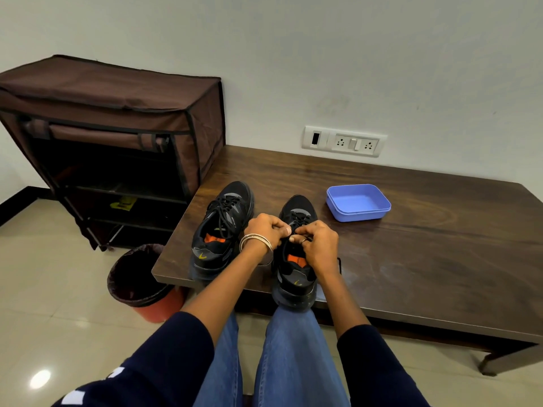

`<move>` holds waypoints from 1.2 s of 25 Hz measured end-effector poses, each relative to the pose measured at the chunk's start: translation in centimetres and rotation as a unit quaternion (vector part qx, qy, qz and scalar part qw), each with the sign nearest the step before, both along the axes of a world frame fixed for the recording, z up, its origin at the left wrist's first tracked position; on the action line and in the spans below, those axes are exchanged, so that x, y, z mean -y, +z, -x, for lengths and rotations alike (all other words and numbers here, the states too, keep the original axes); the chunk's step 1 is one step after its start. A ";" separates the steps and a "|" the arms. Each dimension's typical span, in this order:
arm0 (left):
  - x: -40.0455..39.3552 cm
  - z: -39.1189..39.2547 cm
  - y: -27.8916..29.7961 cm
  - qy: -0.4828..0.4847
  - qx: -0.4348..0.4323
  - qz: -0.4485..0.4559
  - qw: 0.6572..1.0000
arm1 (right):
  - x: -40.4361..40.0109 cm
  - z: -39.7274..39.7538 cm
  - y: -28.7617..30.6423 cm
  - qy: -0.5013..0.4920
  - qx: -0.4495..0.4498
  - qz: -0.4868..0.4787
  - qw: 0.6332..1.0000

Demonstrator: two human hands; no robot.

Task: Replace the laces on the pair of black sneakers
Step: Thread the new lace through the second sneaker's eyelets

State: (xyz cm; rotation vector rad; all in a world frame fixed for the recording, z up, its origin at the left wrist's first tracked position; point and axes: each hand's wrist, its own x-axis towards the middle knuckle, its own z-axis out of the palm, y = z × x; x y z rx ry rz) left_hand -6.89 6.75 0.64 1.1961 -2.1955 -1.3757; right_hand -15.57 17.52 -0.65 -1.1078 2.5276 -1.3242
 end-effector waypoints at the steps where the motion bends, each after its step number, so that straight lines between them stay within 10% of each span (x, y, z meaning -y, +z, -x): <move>1: -0.1 0.0 0.2 0.005 -0.020 -0.036 0.999 | -0.1 0.1 0.2 0.003 0.019 0.008 1.000; 7: 0.0 0.2 2.3 0.137 -0.138 -0.153 0.969 | -1.2 -0.1 0.0 -0.150 -0.020 -0.149 0.977; 10: 1.3 -0.2 4.8 0.216 -0.353 -0.419 0.808 | -1.2 -0.1 0.0 -0.174 0.051 -0.193 0.964; 13: 3.3 -1.1 7.3 0.249 -0.503 -0.487 0.669 | -1.0 0.4 -0.5 -0.150 0.125 -0.171 0.966; 15: 3.8 -1.4 7.9 0.202 -0.502 -0.423 0.726 | -0.8 0.8 -1.1 -0.130 0.161 -0.134 0.969; 18: 2.9 -1.6 6.3 0.027 -0.175 0.003 0.984 | -0.8 0.9 -1.2 -0.124 0.178 -0.107 0.970; 20: 1.7 -1.5 4.8 -0.101 0.095 0.210 0.968 | -0.6 0.9 -1.0 -0.125 0.172 -0.105 0.972; 23: 0.5 -1.2 3.4 -0.109 0.189 0.238 0.946 | -0.6 0.8 -1.2 -0.127 0.166 -0.106 0.972; 27: 0.7 -0.9 2.1 0.012 -0.068 0.037 0.997 | -0.5 1.0 -1.3 -0.130 0.171 -0.109 0.971; 30: 1.8 -1.4 4.7 0.112 -0.398 -0.294 0.862 | -0.5 1.0 -1.2 -0.135 0.181 -0.107 0.968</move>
